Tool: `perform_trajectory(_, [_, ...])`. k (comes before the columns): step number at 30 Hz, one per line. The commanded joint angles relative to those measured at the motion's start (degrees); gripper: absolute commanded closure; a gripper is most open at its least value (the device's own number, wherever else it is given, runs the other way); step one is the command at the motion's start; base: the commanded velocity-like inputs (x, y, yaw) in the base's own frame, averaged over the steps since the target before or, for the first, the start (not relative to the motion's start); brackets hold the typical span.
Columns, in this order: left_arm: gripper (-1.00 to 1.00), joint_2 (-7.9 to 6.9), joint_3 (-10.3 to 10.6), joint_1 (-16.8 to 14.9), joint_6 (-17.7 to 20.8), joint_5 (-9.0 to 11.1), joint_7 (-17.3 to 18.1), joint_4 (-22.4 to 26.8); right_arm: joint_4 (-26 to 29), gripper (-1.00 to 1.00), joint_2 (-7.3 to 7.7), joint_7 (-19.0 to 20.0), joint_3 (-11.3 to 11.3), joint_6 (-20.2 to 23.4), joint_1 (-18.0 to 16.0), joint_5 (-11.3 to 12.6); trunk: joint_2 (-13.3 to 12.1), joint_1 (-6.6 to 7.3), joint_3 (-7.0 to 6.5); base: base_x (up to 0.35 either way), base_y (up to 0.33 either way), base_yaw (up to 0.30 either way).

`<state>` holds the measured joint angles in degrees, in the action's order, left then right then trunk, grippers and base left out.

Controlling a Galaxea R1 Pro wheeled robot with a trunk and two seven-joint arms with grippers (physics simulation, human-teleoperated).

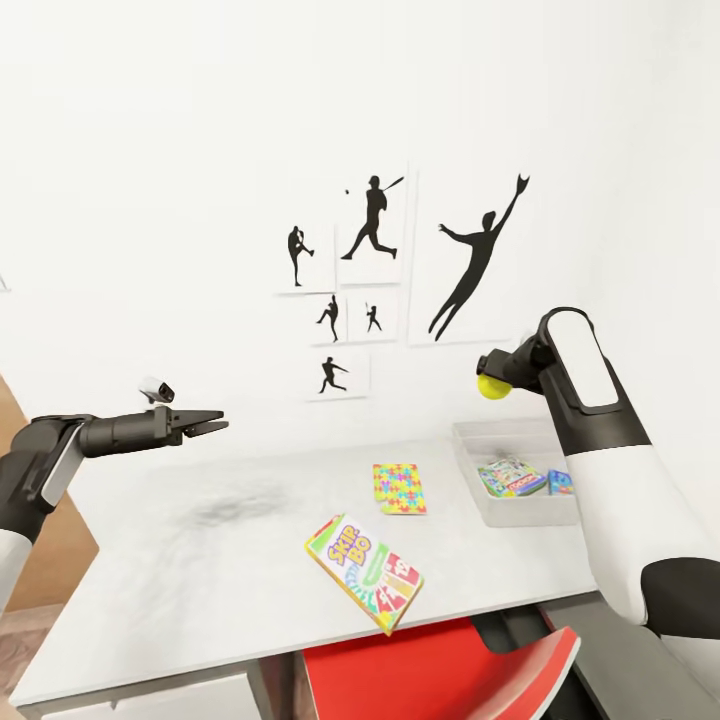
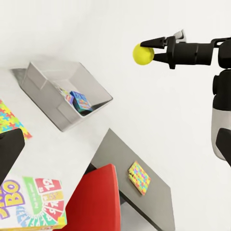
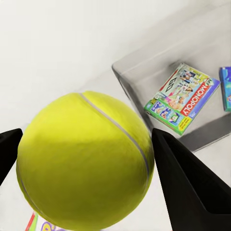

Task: Put all the toys in the child's room - the three board games (two on the bed and one on the table), the two jigsaw puzzles on the table, and the tennis ball on the table - inside the toy box on the table in the child's room.

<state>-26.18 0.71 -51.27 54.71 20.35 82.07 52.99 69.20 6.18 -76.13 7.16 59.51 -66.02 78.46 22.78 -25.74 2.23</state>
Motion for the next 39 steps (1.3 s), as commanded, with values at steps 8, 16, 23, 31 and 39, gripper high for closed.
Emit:
perform_trajectory(8, [-1.0,-0.07,0.1,-0.1,0.6,0.2,0.2,0.0,0.0,1.0,0.21,-0.6,0.1,0.5,0.0,0.6,0.1,-0.04,0.66,0.006,0.002,-0.1])
perform_trajectory(16, [-1.0,-0.04,-1.4,-0.1,0.8,0.2,0.1,0.0,0.0,1.0,0.25,-0.7,0.0,0.5,0.1,0.6,0.1,-0.04,1.31,0.0,-0.107,-0.146])
perform_trajectory(23, [-1.0,-0.06,-2.0,-0.1,0.8,0.2,0.2,0.0,0.0,1.0,0.29,-0.7,0.0,0.5,0.1,0.6,0.1,-0.04,1.48,0.0,-0.129,-0.044])
perform_trajectory(31, [-1.0,-0.09,-2.1,-0.1,0.8,0.2,0.2,0.0,0.0,1.0,0.24,-0.7,0.0,0.5,0.1,0.6,0.1,-0.04,1.5,0.069,-0.129,-0.004])
perform_trajectory(39, [-1.0,-0.1,-2.2,-0.1,0.7,0.2,0.2,0.0,0.0,1.0,0.23,-0.7,0.0,0.5,0.1,0.6,0.1,-0.04,1.5,0.093,0.029,0.0])
